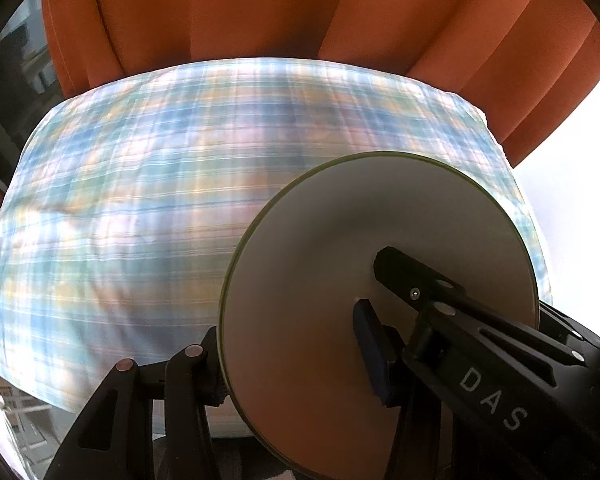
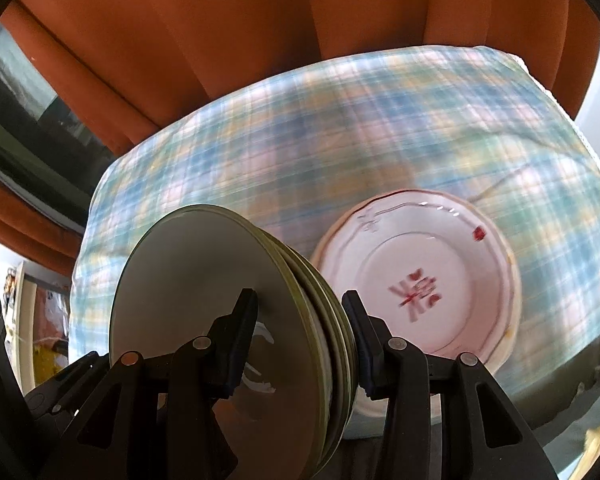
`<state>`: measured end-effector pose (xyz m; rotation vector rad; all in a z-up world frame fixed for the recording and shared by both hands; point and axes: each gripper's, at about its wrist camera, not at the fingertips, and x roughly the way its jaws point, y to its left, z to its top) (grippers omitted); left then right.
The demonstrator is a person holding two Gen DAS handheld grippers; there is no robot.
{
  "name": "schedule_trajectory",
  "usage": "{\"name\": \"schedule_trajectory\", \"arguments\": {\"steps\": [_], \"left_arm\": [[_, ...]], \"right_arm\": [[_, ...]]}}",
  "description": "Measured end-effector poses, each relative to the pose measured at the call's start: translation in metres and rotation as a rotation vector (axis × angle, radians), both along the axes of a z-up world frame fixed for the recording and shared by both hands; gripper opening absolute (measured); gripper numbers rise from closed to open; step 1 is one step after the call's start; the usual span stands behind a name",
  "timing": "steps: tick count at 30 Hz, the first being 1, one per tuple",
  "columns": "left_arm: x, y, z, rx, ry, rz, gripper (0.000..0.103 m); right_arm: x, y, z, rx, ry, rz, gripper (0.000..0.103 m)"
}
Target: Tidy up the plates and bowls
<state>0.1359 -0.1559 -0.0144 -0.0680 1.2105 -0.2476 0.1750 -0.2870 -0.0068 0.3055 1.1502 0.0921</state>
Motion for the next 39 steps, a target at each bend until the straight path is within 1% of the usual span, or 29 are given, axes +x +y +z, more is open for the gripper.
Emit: {"name": "schedule_trajectory", "arguments": {"steps": [6, 12, 15, 20, 24, 27, 31, 33, 36, 39], "left_arm": [[0.001, -0.039, -0.007, 0.000, -0.001, 0.018, 0.052], [0.002, -0.068, -0.013, 0.007, -0.008, 0.026, 0.052], [0.002, -0.080, -0.019, 0.009, 0.002, 0.028, 0.052], [0.004, -0.096, -0.030, 0.007, 0.032, 0.044, 0.052], [0.006, -0.099, -0.039, 0.005, 0.071, 0.077, 0.052], [0.009, -0.100, -0.043, 0.014, 0.084, 0.094, 0.052], [0.017, -0.100, -0.051, 0.016, 0.119, 0.109, 0.054], [0.022, -0.102, -0.050, 0.027, 0.116, 0.109, 0.056], [0.029, -0.101, -0.051, 0.032, 0.132, 0.115, 0.056], [0.034, -0.104, -0.050, 0.045, 0.124, 0.105, 0.058]], "right_arm": [[0.002, -0.042, -0.007, 0.001, 0.005, 0.022, 0.048], [0.002, -0.073, -0.011, 0.007, -0.008, 0.030, 0.047], [0.003, -0.086, -0.017, 0.009, -0.001, 0.033, 0.048], [0.006, -0.105, -0.032, 0.018, 0.035, 0.039, 0.047], [0.012, -0.110, -0.041, 0.011, 0.066, 0.072, 0.047], [0.016, -0.111, -0.045, 0.013, 0.081, 0.089, 0.047], [0.025, -0.110, -0.054, 0.020, 0.107, 0.112, 0.047], [0.030, -0.110, -0.057, 0.022, 0.117, 0.120, 0.047], [0.039, -0.110, -0.057, 0.015, 0.112, 0.135, 0.047], [0.046, -0.110, -0.058, 0.014, 0.118, 0.141, 0.047]]}}
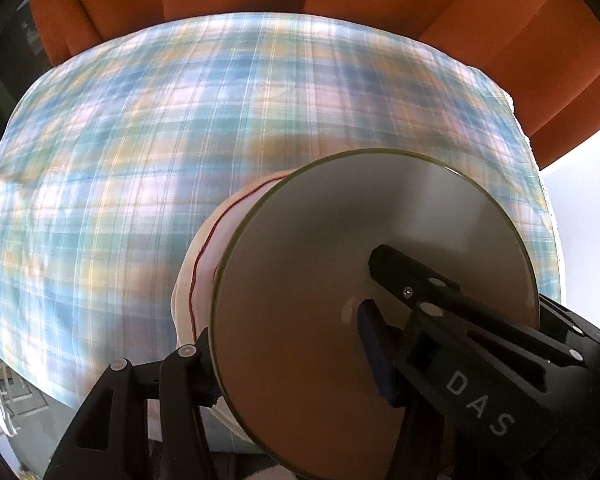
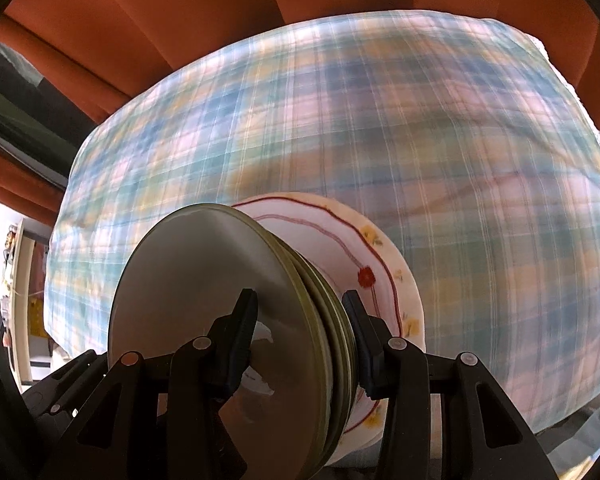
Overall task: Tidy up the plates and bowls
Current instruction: 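Lower the bowl onto the red-rimmed plate and open the left tool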
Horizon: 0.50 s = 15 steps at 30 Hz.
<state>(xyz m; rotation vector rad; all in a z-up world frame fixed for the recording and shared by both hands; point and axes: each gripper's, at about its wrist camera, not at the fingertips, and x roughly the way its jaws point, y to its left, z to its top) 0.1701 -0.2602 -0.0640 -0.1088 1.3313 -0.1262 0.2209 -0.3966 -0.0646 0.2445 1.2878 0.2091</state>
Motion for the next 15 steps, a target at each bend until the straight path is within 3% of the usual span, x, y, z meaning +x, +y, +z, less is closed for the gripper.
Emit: {"name": "schedule_trajectory", "arguments": {"steps": [9, 15], "left_arm": [[0.0027, -0.0077, -0.0029, 0.018, 0.012, -0.038, 0.068], [-0.0033, -0.0112, 0.0006, 0.066, -0.029, -0.073, 0.070]], "right_arm": [[0.0023, -0.0087, -0.0045, 0.055, 0.008, 0.007, 0.049], [-0.0042, -0.0077, -0.0056, 0.058, -0.006, 0.011, 0.049]]}}
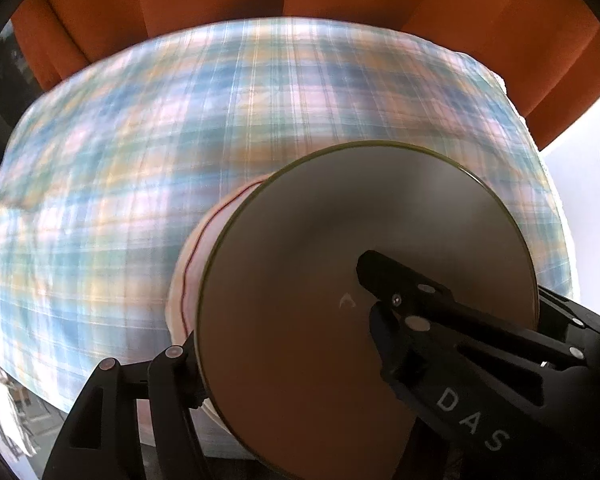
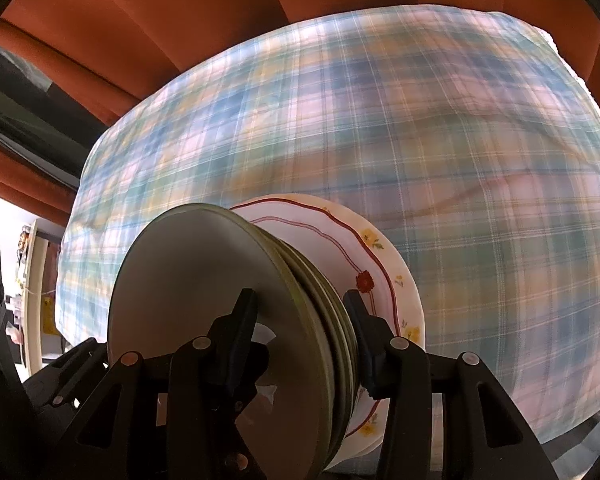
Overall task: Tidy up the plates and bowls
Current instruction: 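Lower the bowl onto the red-rimmed plate and open the left tool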
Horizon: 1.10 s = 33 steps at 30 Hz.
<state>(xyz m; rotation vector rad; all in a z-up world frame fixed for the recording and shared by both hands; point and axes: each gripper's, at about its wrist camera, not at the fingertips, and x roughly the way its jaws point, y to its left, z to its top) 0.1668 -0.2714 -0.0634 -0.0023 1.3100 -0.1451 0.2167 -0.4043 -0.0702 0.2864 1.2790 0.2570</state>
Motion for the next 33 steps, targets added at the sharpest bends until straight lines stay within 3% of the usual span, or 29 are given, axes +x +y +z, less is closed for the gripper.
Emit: {"name": "schedule_trajectory", "arguments": {"steps": [4, 10, 19, 24, 33], "left_arm": [[-0.004, 0.002, 0.003, 0.038, -0.024, 0.000, 0.070], [-0.012, 0.011, 0.017, 0.021, -0.098, -0.050, 0.078], [-0.032, 0.032, 0.049, -0.024, -0.256, -0.144, 0.090], [-0.047, 0.056, 0.060, -0.061, -0.309, -0.161, 0.091], [-0.074, 0.117, 0.061, -0.072, -0.369, -0.110, 0.091]], "right_arm": [[-0.008, 0.001, 0.001, -0.017, -0.024, -0.001, 0.054], [-0.025, 0.000, 0.018, -0.057, -0.108, -0.055, 0.066], [-0.057, -0.001, 0.049, -0.157, -0.228, -0.224, 0.067], [-0.085, 0.015, 0.076, -0.240, -0.332, -0.287, 0.074], [-0.125, 0.066, 0.090, -0.291, -0.412, -0.311, 0.075]]}}
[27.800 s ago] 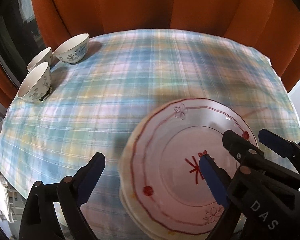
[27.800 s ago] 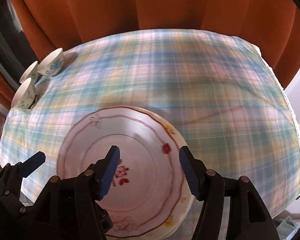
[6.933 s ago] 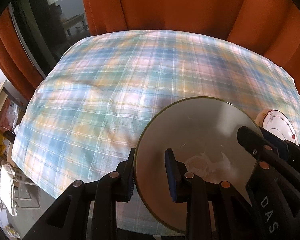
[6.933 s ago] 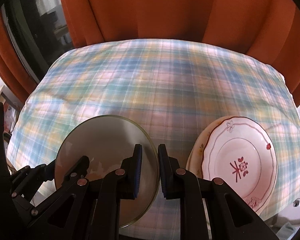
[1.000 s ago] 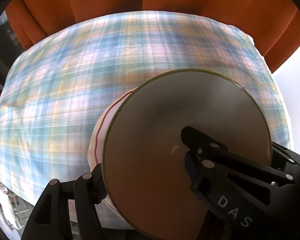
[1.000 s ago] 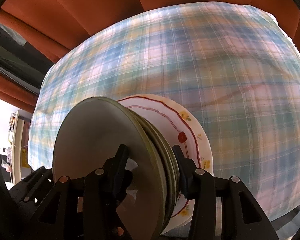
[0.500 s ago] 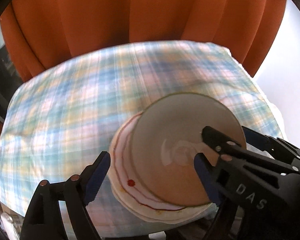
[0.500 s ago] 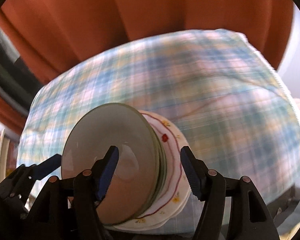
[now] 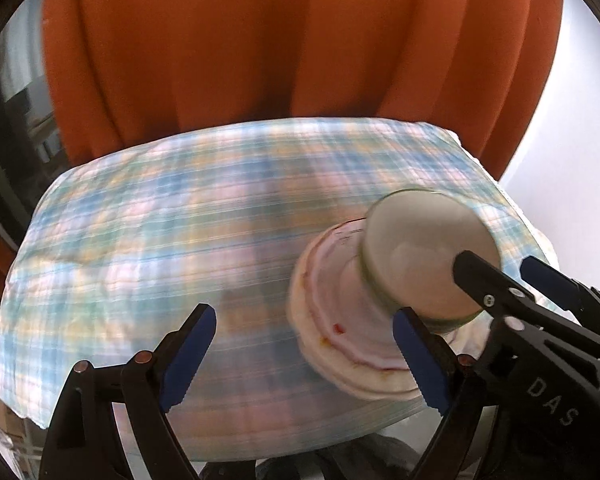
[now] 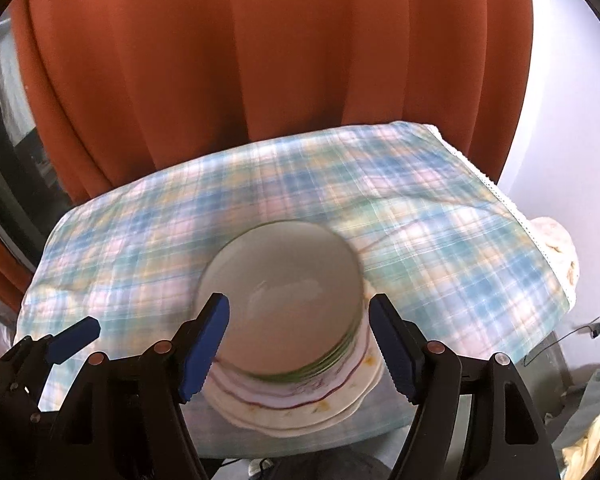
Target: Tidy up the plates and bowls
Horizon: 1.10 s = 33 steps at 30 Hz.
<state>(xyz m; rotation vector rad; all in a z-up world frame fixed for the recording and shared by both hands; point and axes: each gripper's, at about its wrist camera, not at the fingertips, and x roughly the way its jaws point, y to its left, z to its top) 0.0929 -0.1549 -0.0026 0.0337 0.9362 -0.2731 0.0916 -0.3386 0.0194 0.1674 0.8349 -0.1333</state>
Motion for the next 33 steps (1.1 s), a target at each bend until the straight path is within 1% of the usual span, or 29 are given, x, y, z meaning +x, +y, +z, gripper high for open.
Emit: {"name": "schedule_trajectory", "arguments": {"steps": [4, 8, 12, 17, 22, 27, 33], "left_arm": [[-0.014, 0.035, -0.008, 0.010, -0.031, 0.047, 0.091], [-0.034, 0.073, -0.016, 0.038, -0.088, 0.099, 0.091], [-0.052, 0.101, -0.022, 0.055, -0.143, 0.123, 0.091], [-0.067, 0.129, -0.033, 0.053, -0.149, 0.170, 0.092], [-0.080, 0.143, -0.035, 0.047, -0.172, 0.193, 0.092], [-0.087, 0.148, -0.034, 0.039, -0.177, 0.185, 0.092], [-0.089, 0.151, -0.031, 0.032, -0.195, 0.187, 0.096]], "right_arm": [[-0.016, 0.029, -0.009, -0.010, -0.022, 0.015, 0.075], [-0.029, 0.056, -0.020, -0.006, -0.041, 0.042, 0.075], [-0.042, 0.080, -0.029, -0.010, -0.082, 0.058, 0.075], [-0.056, 0.106, -0.041, -0.032, -0.112, 0.102, 0.075], [-0.069, 0.122, -0.051, -0.017, -0.099, 0.127, 0.076], [-0.076, 0.128, -0.052, -0.018, -0.096, 0.115, 0.076], [-0.081, 0.126, -0.048, -0.013, -0.111, 0.093, 0.081]]}}
